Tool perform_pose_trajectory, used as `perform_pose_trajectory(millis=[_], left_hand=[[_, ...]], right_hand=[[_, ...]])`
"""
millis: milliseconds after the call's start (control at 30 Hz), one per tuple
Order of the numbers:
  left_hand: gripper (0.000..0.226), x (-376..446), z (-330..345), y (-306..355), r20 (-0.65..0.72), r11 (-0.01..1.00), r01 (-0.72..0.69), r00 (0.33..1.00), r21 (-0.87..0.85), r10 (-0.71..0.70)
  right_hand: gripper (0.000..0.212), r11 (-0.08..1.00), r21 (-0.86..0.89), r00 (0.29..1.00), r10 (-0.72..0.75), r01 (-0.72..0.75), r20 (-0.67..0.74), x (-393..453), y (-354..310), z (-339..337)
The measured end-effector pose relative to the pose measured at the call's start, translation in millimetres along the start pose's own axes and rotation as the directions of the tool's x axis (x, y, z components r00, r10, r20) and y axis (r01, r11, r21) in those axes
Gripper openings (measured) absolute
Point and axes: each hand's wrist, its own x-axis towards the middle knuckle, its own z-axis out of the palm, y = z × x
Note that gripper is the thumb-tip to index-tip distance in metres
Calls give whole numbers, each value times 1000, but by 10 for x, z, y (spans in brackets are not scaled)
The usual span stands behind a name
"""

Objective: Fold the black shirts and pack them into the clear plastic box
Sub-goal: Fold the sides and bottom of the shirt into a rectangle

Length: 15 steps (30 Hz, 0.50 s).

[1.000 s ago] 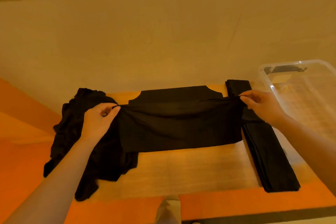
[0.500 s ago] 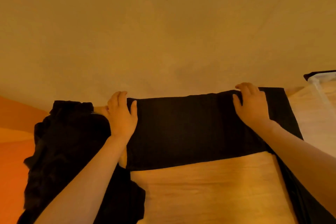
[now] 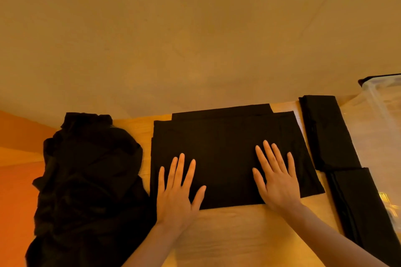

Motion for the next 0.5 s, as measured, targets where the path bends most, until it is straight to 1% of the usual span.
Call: perform_pose_trajectory(millis=[267, 500], left_hand=[[71, -719, 98, 190, 55, 996, 68, 996, 61, -71], [74, -1370, 193, 377, 56, 989, 144, 988, 24, -145]], right_hand=[[62, 1000, -28, 1000, -10, 10, 1, -718, 48, 66], [63, 999, -13, 999, -37, 37, 23, -1392, 118, 134]])
